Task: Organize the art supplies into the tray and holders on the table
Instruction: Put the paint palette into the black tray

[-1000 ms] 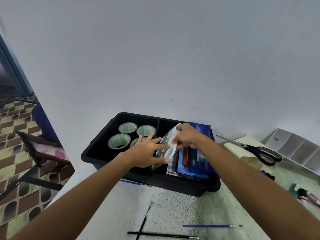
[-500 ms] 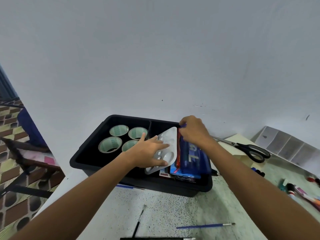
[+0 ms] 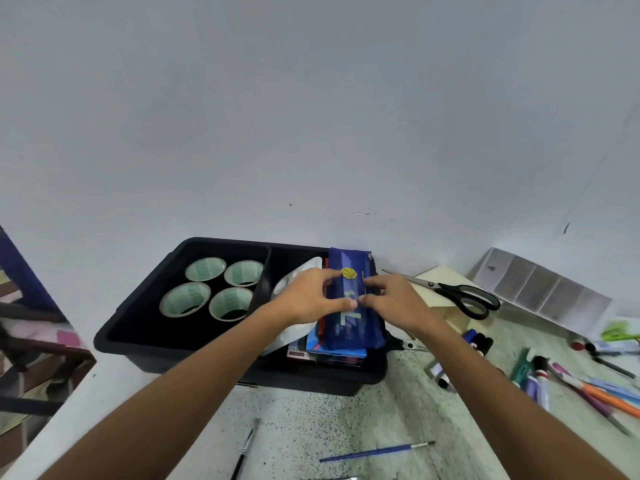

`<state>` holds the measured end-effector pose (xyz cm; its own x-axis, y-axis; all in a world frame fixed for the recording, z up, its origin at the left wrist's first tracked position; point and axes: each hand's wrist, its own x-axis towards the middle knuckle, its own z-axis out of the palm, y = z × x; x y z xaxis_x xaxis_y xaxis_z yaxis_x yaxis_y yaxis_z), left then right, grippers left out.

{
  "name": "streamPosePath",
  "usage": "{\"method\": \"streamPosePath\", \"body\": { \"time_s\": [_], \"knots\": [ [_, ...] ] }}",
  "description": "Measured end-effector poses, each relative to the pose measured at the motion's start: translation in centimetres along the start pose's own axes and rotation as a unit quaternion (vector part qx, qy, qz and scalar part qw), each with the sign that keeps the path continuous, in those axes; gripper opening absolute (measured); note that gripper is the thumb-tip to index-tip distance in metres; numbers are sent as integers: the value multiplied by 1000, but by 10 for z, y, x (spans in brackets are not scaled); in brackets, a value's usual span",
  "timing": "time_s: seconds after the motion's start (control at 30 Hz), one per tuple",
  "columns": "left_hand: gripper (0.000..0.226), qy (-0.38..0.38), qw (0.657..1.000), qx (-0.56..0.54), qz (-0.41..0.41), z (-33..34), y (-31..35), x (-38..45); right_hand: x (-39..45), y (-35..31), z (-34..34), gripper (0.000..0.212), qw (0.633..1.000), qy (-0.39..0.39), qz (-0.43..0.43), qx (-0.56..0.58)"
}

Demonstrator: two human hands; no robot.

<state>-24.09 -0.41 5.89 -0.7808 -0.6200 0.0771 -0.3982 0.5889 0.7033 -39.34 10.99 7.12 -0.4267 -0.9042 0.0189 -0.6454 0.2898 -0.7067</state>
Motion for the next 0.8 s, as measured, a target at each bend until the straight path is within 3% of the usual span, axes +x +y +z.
{"method": "streamPosePath", "body": {
  "time_s": [0.17,0.33,0.47,0.57,0.67,0.8],
  "knots": [
    [80,14,999,37,1,1,-2,-1,2,7,14,50,1000,16,-4,-4],
    [85,-5,992,127,-20,-6,-3,-3,2,11,22,50,997,31,-30,-70],
    [81,6,985,159,60,-9,-5,-26,-14,17,25,53,977,78,-141,-139],
    [92,-29,972,182,145,-11,-16,-56,-39,22,30,71,955,33,-256,-147],
    [108,-66,939,298,159,-9,-34,-80,-56,30,42,87,921,-22,-315,-227],
    [103,-79,918,362,139,-7,-43,-87,-57,33,50,90,903,-10,-333,-273]
  ]
}}
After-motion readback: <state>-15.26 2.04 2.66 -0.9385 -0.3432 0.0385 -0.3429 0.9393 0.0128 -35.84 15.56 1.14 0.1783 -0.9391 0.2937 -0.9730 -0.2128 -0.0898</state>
